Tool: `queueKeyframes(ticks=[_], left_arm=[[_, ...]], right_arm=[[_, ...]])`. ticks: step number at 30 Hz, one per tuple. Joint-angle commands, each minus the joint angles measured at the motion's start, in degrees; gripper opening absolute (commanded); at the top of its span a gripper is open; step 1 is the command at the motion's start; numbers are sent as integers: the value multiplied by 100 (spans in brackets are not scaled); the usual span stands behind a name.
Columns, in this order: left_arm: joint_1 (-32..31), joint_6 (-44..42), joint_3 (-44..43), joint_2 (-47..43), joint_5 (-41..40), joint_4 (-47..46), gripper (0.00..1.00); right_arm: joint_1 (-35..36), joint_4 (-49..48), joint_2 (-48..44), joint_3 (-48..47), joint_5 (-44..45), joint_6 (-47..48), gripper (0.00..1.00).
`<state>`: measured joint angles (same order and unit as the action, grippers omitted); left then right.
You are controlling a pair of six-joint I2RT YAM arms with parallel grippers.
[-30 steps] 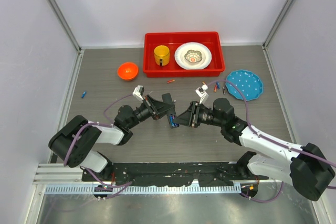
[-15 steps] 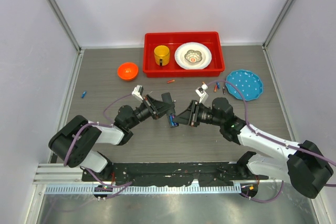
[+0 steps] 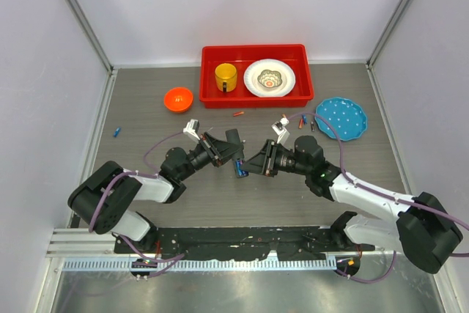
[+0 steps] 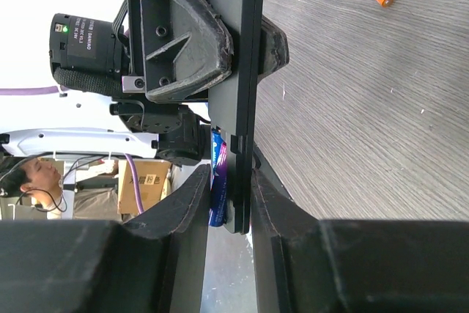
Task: Load the batteries into the remote control
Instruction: Load the battery into the remote control.
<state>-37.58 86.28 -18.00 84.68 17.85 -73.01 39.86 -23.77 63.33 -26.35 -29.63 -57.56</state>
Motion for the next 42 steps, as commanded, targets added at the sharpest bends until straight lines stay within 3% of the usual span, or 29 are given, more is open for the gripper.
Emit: queueKeyframes(ticks=[1, 20, 21, 22, 25, 42], left_arm=[[-285, 126, -125, -66, 237, -1558, 0], [-337, -6, -72, -22, 70, -1558, 0], [-337, -15, -81, -13, 79, -1558, 0], [-329, -15, -72, -13, 79, -1558, 0], [-337, -76, -46, -22, 70, -1558, 0], [-329, -68, -134, 101, -9, -1558, 0]], right_arm=[[5, -479, 136, -195, 238, 17, 1], [-4, -31, 127, -301, 300, 210, 1], [-4, -57, 136, -309, 256, 210, 3], [-4, -75, 136, -309, 195, 210, 16], [-4, -84, 66, -301, 150, 175, 35], [-4, 399, -567, -327, -288, 508, 62]])
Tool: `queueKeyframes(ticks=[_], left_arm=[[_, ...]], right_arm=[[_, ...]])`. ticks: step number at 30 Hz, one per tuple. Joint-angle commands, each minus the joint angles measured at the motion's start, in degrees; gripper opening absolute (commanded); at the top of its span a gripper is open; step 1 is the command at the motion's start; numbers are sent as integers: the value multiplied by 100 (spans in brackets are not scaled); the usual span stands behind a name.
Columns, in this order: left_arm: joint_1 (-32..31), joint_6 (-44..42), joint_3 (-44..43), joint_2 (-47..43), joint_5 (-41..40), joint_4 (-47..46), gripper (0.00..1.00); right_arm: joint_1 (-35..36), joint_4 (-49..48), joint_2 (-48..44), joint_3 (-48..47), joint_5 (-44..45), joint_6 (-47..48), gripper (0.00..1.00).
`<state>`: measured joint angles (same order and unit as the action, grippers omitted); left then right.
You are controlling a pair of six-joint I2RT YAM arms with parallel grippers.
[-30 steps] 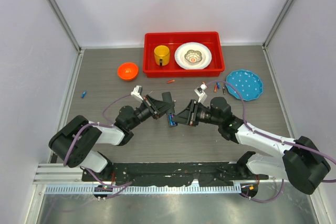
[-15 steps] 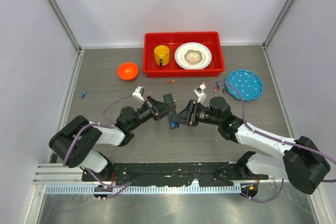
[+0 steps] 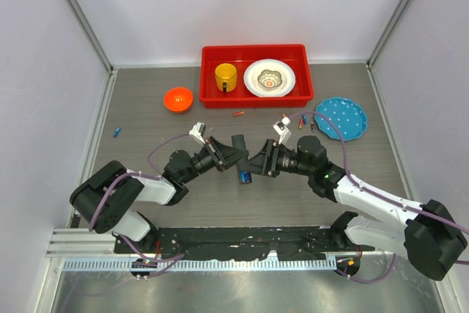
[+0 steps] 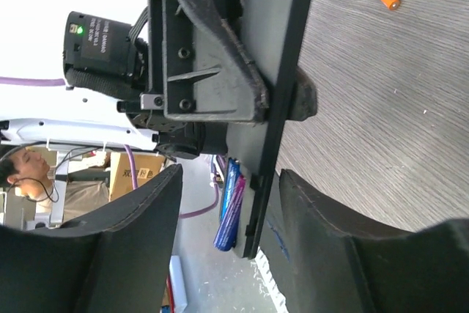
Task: Load the batteries into the remote control
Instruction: Load the battery into the remote control.
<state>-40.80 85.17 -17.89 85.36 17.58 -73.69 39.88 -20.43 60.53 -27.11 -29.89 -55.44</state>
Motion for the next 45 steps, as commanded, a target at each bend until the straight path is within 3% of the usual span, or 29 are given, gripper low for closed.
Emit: queueKeyframes(ticks=[1, 7, 25, 45], left_arm=[[-7, 61, -162, 42, 17, -1482, 0], [10, 202, -276, 86, 105, -1490, 0], [1, 334, -356, 51, 158, -1490, 0], [1, 334, -312, 16, 237, -1482, 0]], right_arm=[[-6, 117, -331, -268, -307, 384, 63], [-6, 575, -516, -216, -535, 833, 63], [2, 364, -578, 66, -667, 877, 58], [-41, -128, -384, 189, -395, 473, 41]])
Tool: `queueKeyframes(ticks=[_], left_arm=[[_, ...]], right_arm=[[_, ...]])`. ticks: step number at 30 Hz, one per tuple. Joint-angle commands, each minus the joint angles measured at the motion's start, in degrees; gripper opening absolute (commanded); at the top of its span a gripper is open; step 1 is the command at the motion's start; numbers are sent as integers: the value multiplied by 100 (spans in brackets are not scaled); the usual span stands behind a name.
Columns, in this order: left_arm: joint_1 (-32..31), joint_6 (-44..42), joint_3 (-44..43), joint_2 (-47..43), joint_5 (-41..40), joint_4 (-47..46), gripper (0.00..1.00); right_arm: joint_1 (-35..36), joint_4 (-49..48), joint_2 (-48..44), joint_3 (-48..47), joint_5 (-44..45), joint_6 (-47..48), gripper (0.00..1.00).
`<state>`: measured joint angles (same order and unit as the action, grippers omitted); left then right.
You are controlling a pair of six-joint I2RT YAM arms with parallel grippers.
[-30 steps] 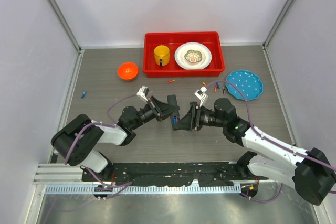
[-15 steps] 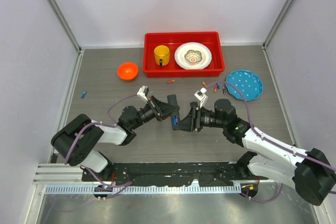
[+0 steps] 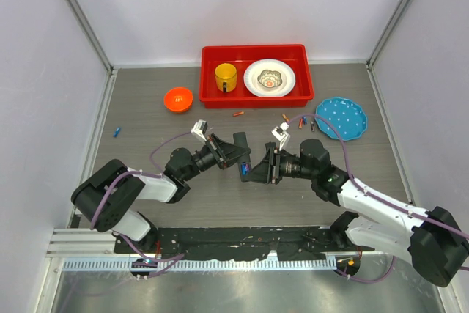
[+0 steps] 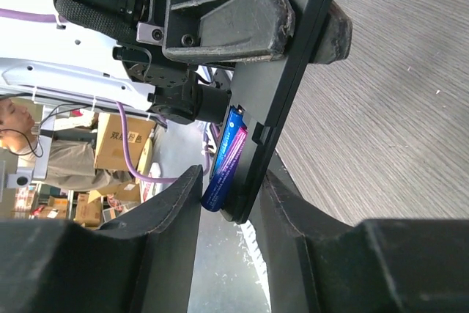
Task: Load the batteries into the remote control
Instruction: Load the battery into the remote control.
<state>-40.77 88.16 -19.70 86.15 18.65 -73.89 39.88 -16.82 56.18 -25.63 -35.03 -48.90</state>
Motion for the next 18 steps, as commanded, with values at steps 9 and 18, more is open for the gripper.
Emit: queueKeyframes(ticks=[9, 18], left_arm=[[-1, 26, -95, -98, 130, -1471, 0], [-18, 8, -51, -125, 121, -1471, 0]], right_arm=[[-68, -858, 244, 75, 180, -426, 36], [-85, -1174, 385, 110, 251, -620, 28]])
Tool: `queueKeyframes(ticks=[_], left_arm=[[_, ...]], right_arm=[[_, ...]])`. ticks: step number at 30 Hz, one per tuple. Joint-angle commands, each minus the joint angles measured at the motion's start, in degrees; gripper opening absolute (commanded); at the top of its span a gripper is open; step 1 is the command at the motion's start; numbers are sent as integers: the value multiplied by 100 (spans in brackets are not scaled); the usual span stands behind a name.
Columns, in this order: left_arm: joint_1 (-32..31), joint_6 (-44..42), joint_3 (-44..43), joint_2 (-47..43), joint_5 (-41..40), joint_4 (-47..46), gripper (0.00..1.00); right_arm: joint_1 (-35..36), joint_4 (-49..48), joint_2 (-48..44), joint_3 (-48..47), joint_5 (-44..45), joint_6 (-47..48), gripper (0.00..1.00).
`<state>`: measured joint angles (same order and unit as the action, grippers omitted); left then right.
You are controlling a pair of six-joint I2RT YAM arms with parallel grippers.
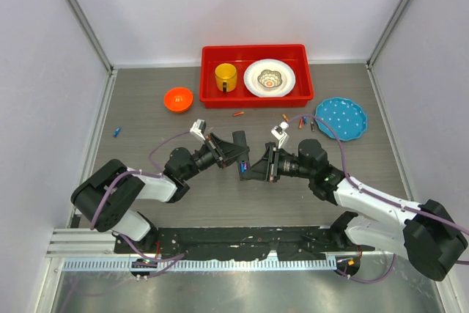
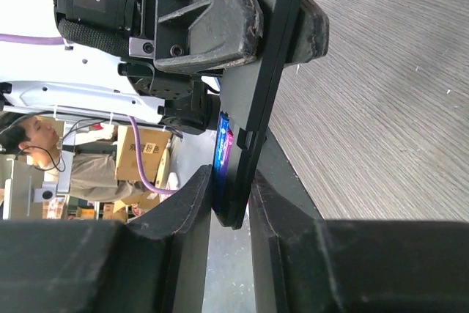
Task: Load the batteries into the remote control
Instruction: Load the battery into the remote control.
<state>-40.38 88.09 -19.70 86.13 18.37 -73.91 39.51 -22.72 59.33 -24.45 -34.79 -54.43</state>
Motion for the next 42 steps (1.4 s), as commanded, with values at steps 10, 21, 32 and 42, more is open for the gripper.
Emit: queueKeyframes(ticks=[10, 21, 32, 42], left_arm=[[-66, -73, -7, -96, 88, -1468, 0], [-58, -126, 28, -96, 26, -1468, 0], [-66, -143, 46, -149, 26, -1468, 0], [-66, -126, -25, -131, 44, -1468, 0]], right_arm=[[-48, -664, 88, -43, 33, -102, 44], [-110, -137, -255, -166, 279, 3, 56], [-268, -22, -273, -43, 367, 3, 31], [-268, 277, -141, -130, 341, 179, 15]])
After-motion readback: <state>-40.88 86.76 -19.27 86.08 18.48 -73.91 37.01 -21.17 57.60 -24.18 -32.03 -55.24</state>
